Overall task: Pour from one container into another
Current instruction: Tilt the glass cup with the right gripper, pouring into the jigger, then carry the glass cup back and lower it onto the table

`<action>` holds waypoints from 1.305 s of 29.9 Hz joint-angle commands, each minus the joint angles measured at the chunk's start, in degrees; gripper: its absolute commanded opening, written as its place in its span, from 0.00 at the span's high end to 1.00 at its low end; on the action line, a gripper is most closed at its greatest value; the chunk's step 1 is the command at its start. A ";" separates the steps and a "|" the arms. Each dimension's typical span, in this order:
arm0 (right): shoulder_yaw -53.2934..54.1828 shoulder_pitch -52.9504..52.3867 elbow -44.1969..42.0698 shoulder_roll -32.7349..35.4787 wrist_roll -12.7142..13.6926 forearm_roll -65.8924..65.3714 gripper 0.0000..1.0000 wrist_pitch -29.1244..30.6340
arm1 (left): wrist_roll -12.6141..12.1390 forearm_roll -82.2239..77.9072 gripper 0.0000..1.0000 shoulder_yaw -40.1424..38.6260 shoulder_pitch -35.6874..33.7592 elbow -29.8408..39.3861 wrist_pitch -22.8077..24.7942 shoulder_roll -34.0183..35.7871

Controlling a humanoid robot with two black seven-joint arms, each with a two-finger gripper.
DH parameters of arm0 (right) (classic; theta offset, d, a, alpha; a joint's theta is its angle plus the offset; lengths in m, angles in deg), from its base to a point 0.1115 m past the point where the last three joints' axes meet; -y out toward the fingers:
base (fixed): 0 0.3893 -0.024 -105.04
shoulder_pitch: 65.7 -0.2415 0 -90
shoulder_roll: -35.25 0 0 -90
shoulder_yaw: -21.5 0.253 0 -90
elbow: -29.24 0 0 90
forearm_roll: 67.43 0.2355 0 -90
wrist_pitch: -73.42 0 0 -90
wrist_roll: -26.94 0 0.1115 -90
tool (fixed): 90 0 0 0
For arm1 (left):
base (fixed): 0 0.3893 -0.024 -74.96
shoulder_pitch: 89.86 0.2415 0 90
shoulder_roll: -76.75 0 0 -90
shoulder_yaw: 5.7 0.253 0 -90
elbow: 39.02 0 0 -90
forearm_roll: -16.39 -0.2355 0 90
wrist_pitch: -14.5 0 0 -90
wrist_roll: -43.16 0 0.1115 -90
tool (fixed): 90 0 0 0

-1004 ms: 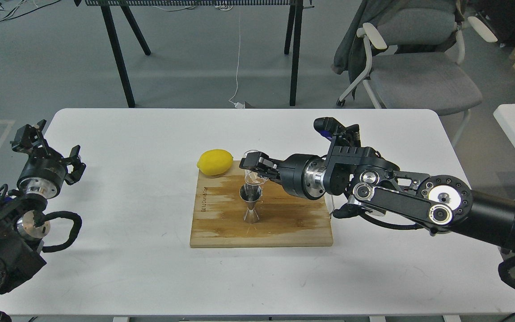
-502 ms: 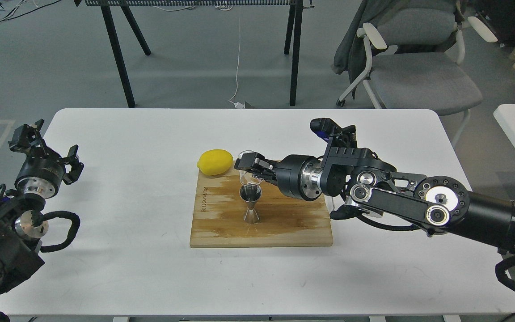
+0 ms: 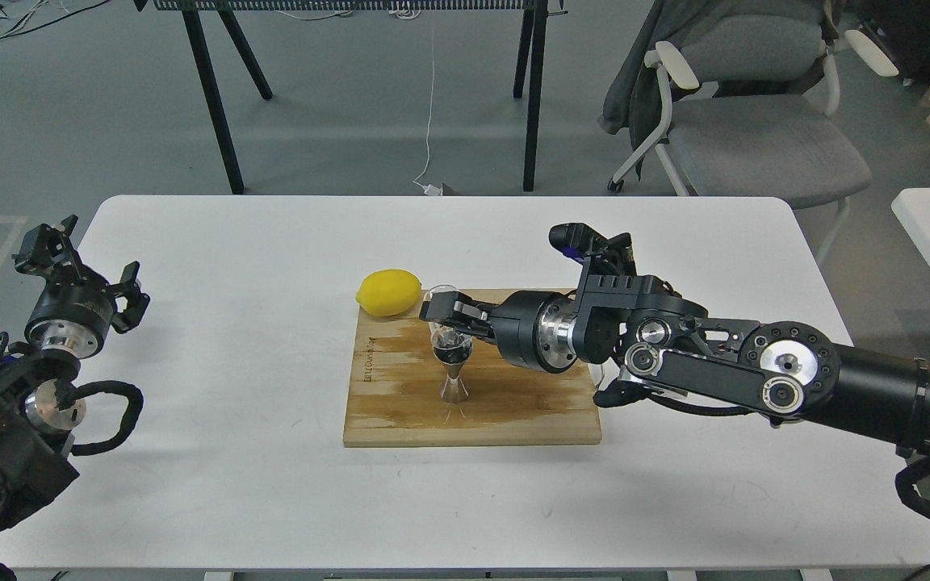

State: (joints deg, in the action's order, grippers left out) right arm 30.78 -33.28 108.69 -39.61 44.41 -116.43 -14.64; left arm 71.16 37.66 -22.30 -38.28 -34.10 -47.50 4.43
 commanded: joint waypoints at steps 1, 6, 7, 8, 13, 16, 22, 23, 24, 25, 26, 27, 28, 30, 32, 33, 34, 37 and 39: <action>-0.23 -0.87 0.00 -0.02 -0.16 -0.13 0.74 -0.01 | 0.00 0.00 0.00 0.00 0.09 0.00 0.00 0.07; -0.32 -1.48 0.00 -0.02 -0.25 -1.89 0.74 -0.01 | 0.00 0.00 0.00 0.08 0.09 0.00 0.00 0.07; -0.32 -1.57 0.00 -0.02 -0.25 -1.98 0.74 -0.01 | 0.00 0.00 0.00 0.00 0.09 0.00 0.00 0.07; -0.32 -1.57 0.00 -0.02 -0.25 -1.98 0.74 -0.01 | 0.00 0.00 0.00 0.00 0.09 0.00 0.00 0.07; -1.55 -1.92 0.09 -0.02 -0.25 -2.41 0.74 -0.01 | 0.00 0.00 0.00 0.00 0.18 0.00 0.00 0.07; -1.81 -1.92 0.00 -0.02 -0.95 -3.38 0.74 -0.01 | 0.00 0.00 0.00 0.00 0.18 0.00 0.00 0.07; -1.90 -1.92 0.00 -0.02 -0.95 -3.73 0.74 -0.01 | 0.00 0.00 0.00 0.00 0.18 0.00 0.00 0.07; -1.90 -1.92 0.00 -0.02 -0.95 -3.73 0.74 -0.01 | 0.00 0.00 0.00 0.00 0.18 0.00 0.00 0.07; -1.90 -2.01 0.00 -0.02 -0.95 -3.73 0.74 -0.01 | 0.00 0.00 0.00 0.00 0.18 0.00 0.00 0.07; -1.90 -2.10 0.00 0.07 -0.95 -3.73 0.74 -0.01 | 0.00 0.00 0.00 0.00 0.18 0.00 0.00 0.07; -1.99 -2.19 0.00 0.07 -1.04 -3.91 0.74 -0.01 | 0.00 0.00 0.00 0.00 0.18 0.00 0.00 0.07; -1.99 -2.19 0.00 0.07 -1.12 -4.26 0.74 -0.01 | 0.00 0.00 0.00 0.00 0.18 0.00 0.00 0.07; -1.99 -2.19 0.00 0.07 -1.30 -4.61 0.74 -0.09 | 0.00 0.00 0.00 0.00 0.18 0.00 0.00 0.07; -1.99 -2.19 0.00 0.07 -1.39 -4.96 0.74 -0.01 | 0.00 0.00 0.00 0.00 0.18 0.00 0.00 0.07; -1.99 -2.19 0.00 0.07 -1.39 -4.88 0.75 -0.09 | 0.00 0.00 0.00 0.00 0.18 0.00 0.00 0.16; -1.90 -2.19 0.00 0.25 -1.39 -4.88 0.74 -0.09 | 0.00 0.00 0.00 0.00 0.18 0.00 0.00 0.16; -1.90 -2.19 -0.08 0.42 -1.39 -4.70 0.74 -0.09 | 0.00 0.00 0.00 0.00 0.18 0.00 0.00 0.16; -0.85 -1.75 -0.17 0.77 -1.39 -4.09 0.75 -0.44 | 0.00 0.00 0.00 0.00 0.18 0.00 0.00 0.16; 0.38 -1.31 -0.09 1.39 -1.39 -3.21 0.75 -1.06 | 0.00 0.00 0.00 0.00 0.18 0.00 0.00 0.16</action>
State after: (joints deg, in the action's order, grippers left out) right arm 29.71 -35.17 108.54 -38.89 43.01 -120.62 -15.01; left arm 71.16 37.66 -22.31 -38.09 -34.10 -47.50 4.60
